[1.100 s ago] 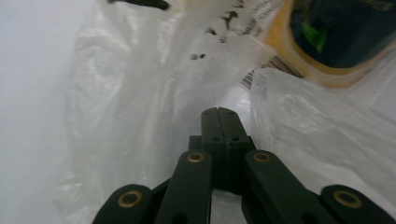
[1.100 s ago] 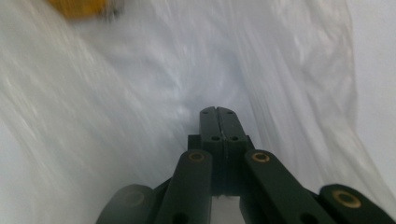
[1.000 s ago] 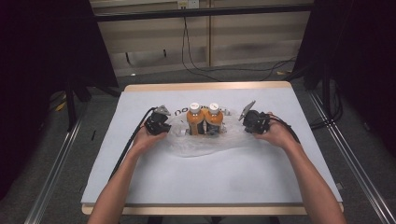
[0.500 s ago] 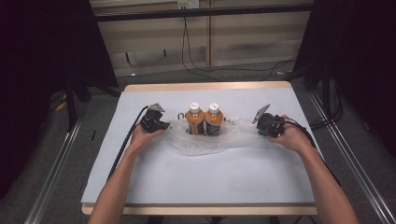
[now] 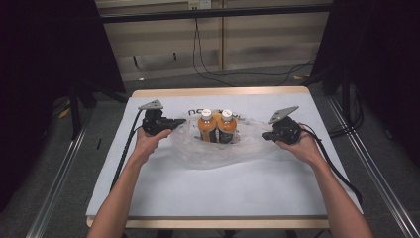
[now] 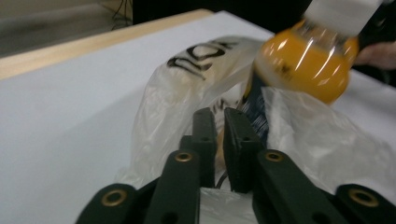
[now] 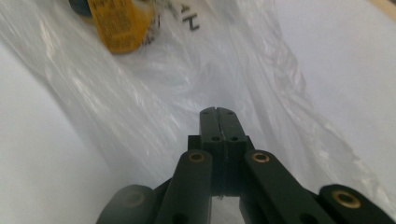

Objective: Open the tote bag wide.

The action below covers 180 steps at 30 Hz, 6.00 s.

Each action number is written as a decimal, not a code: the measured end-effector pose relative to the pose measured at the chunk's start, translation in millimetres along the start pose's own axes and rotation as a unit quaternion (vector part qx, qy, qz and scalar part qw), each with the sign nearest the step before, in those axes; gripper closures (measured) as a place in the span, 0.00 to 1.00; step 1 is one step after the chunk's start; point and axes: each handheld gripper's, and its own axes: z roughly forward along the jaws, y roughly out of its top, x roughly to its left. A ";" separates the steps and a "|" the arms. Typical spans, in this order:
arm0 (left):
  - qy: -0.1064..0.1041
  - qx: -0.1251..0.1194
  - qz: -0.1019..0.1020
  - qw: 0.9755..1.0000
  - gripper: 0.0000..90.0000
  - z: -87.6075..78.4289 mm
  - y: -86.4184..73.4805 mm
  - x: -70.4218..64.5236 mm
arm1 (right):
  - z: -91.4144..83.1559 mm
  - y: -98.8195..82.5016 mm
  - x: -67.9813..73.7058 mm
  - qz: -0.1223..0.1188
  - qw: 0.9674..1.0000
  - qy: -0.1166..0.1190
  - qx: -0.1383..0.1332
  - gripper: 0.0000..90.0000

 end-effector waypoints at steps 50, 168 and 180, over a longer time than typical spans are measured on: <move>0.073 0.225 0.224 0.945 0.97 102.0 -10.1 -115.4 | 67.6 84.1 -12.0 -0.002 0.997 0.065 0.047 1.00; -0.004 0.047 0.111 0.993 0.25 16.8 -37.2 -116.0 | -0.2 46.7 8.0 0.107 0.985 -0.025 -0.134 0.12; 0.044 0.019 0.103 0.993 0.09 -14.1 -39.0 -119.2 | -48.5 0.2 25.5 0.128 0.974 -0.059 -0.178 0.07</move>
